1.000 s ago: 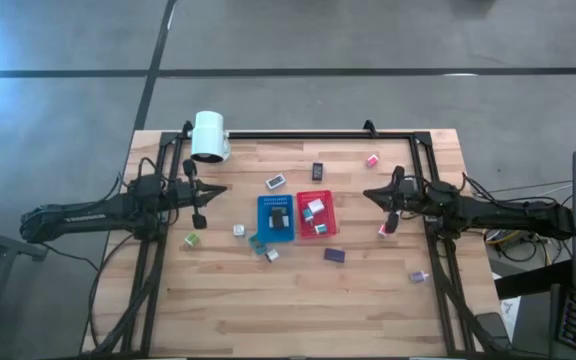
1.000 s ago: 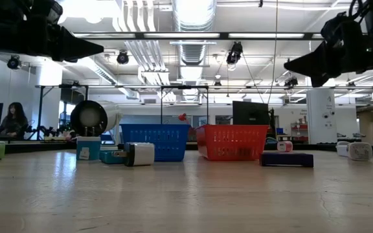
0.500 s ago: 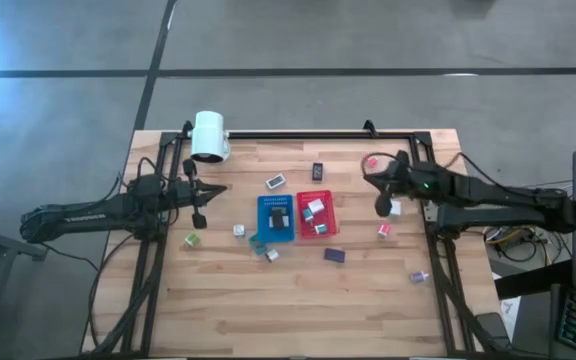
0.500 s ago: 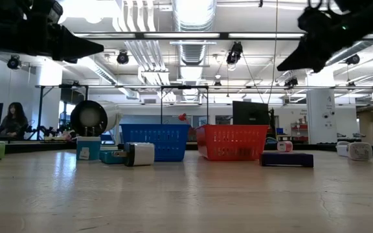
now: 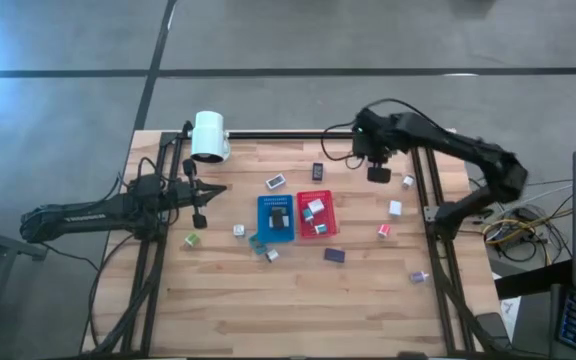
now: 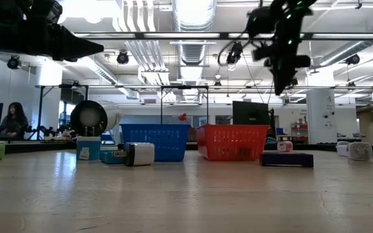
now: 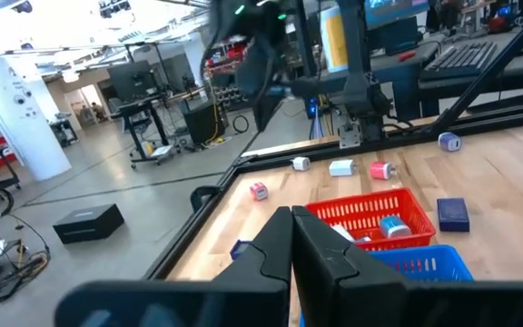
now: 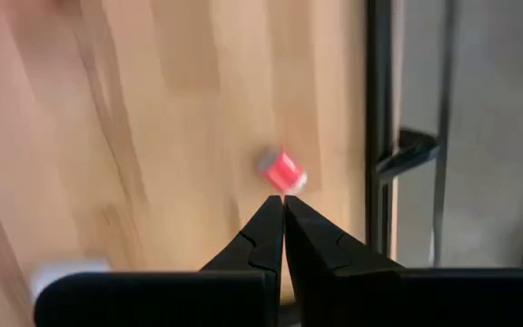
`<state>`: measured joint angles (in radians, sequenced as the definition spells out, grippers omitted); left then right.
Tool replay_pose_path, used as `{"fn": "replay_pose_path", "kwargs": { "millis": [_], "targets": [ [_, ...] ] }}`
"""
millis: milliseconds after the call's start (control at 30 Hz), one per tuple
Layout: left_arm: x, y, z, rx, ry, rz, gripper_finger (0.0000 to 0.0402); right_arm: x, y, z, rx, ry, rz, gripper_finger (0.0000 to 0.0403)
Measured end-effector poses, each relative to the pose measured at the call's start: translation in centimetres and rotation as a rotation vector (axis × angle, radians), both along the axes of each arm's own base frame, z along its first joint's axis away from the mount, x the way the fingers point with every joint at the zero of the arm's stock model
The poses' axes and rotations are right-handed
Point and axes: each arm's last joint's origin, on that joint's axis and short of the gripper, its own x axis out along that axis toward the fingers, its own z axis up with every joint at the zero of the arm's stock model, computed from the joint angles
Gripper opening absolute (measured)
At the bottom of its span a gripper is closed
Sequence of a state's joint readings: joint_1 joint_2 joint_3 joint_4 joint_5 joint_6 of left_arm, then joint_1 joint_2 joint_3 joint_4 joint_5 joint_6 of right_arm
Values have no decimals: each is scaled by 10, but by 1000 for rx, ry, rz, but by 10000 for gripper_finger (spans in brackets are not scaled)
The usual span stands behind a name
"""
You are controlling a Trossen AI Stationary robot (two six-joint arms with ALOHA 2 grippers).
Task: Pick & Place Office items
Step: Put the top pink adaptor into the red bin
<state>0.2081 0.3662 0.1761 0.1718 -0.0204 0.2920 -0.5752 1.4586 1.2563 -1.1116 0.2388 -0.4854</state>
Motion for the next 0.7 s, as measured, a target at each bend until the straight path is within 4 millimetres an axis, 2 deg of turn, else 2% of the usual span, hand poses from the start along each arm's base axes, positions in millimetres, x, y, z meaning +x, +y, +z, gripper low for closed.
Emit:
{"fn": "replay_pose_path", "kwargs": {
  "millis": [100,233,400,533,700],
  "targets": [
    [1,0,-1,-1,7,0,12,7,-23,-13,67,124,62,8],
    [2,0,-2,-7,19,0,14,10,-50,-32,118,201,97,8],
    [4,1,-4,-19,36,-1,12,2,-80,-50,174,224,13,9],
    [6,1,-6,-25,54,-1,14,-10,-83,-59,385,152,99,26],
    [7,1,-7,-52,59,1,12,-11,-86,-68,361,203,110,75]
  ]
}}
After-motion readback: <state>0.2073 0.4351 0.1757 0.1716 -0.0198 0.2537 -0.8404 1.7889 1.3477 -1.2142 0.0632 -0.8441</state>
